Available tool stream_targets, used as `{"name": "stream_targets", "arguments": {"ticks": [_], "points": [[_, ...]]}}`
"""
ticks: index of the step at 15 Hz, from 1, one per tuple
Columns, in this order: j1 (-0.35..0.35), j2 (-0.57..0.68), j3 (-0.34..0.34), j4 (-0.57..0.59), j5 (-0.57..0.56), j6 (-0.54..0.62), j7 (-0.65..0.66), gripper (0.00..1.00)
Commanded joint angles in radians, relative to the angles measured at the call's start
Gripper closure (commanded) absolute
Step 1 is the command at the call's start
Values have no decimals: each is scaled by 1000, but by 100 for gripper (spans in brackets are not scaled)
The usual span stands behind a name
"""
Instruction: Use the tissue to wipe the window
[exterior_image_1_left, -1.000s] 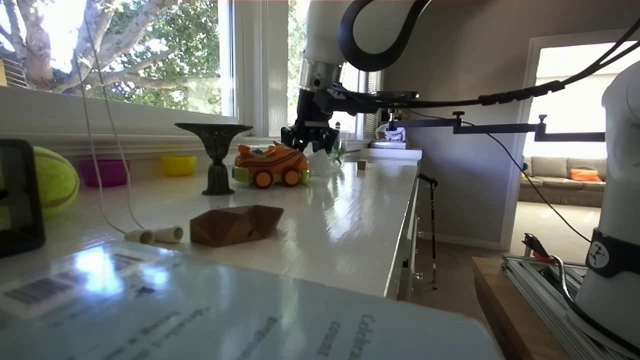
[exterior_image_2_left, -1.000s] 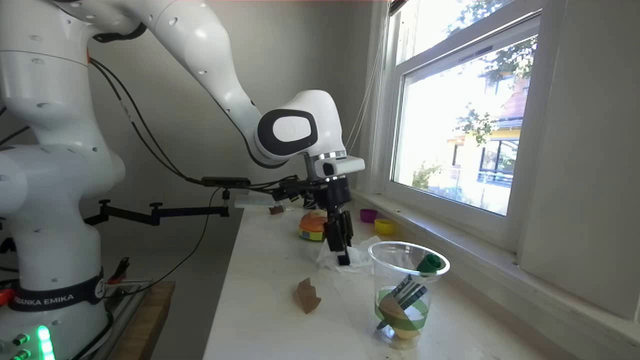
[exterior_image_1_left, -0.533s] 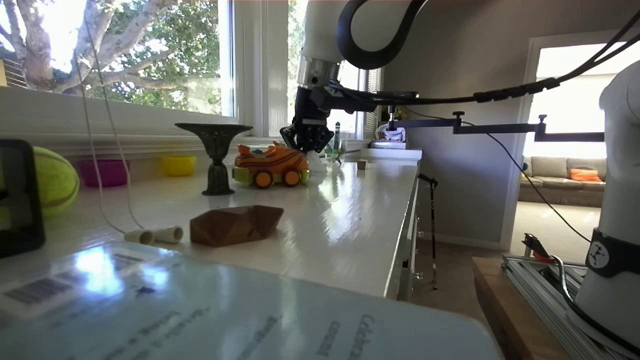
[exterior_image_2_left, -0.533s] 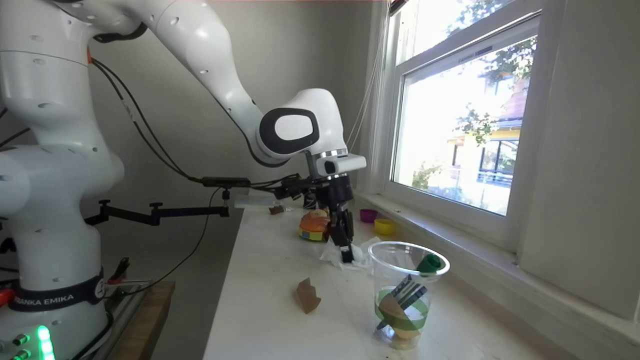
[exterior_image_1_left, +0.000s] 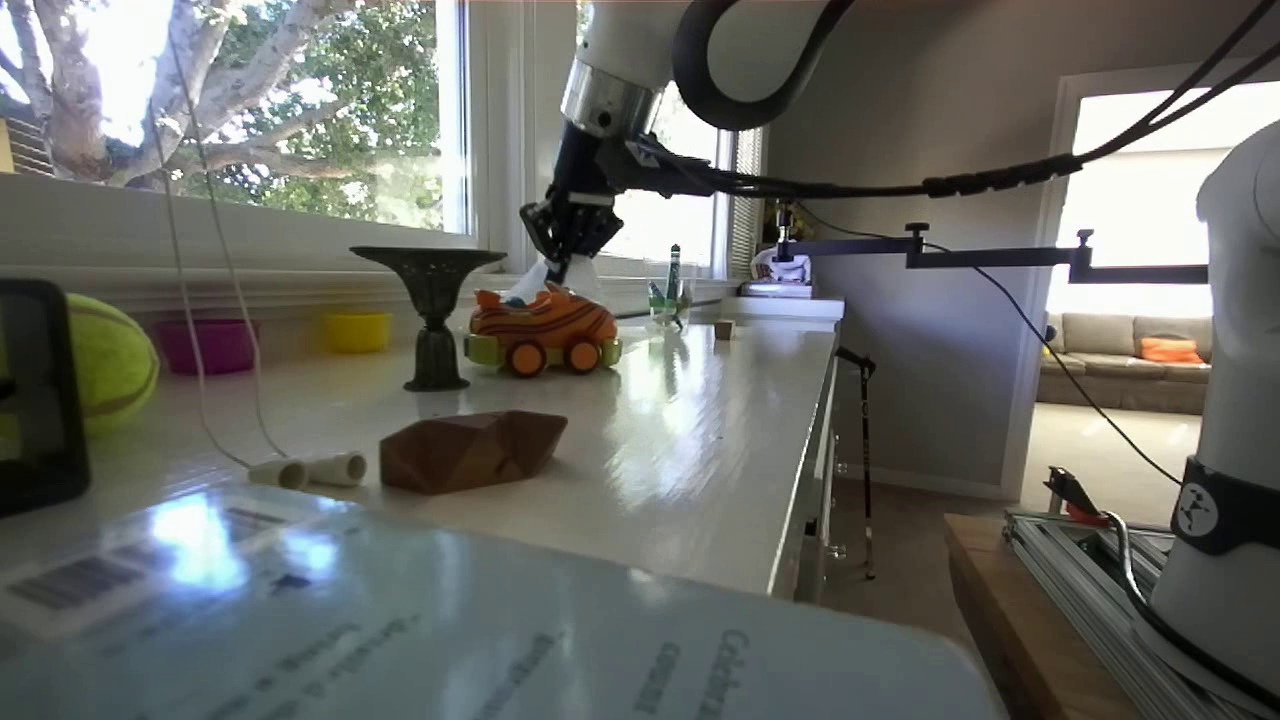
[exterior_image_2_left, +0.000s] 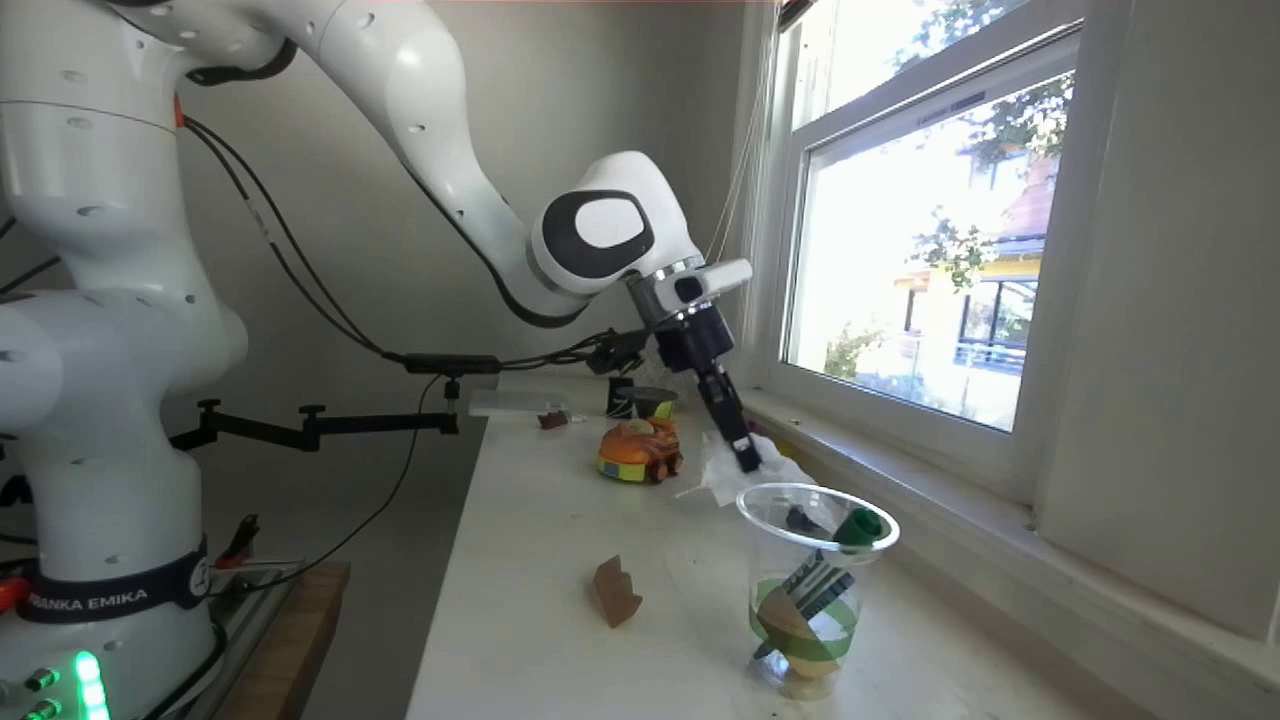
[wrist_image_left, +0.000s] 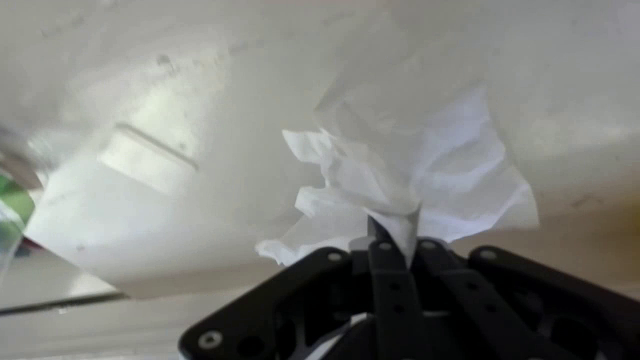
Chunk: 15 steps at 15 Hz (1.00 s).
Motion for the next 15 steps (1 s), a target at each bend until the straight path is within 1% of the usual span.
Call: {"name": "stream_targets", "arguments": {"ticks": [1, 5, 7, 10, 12, 13, 14, 15], "points": [[-6, 16, 24, 92, -160, 85, 58, 100], [-29, 72, 28, 206, -378, 247, 150, 100], [-42, 112, 20, 278, -511, 328, 241, 100], [-42, 166, 3, 391, -679, 384, 389, 100], [-26, 176, -1, 434, -733, 364, 463, 100], [-16, 169, 9, 421, -726, 348, 496, 100], [-6, 164, 12, 419, -749, 347, 536, 100], [1, 163, 19, 408, -747, 353, 554, 100]]}}
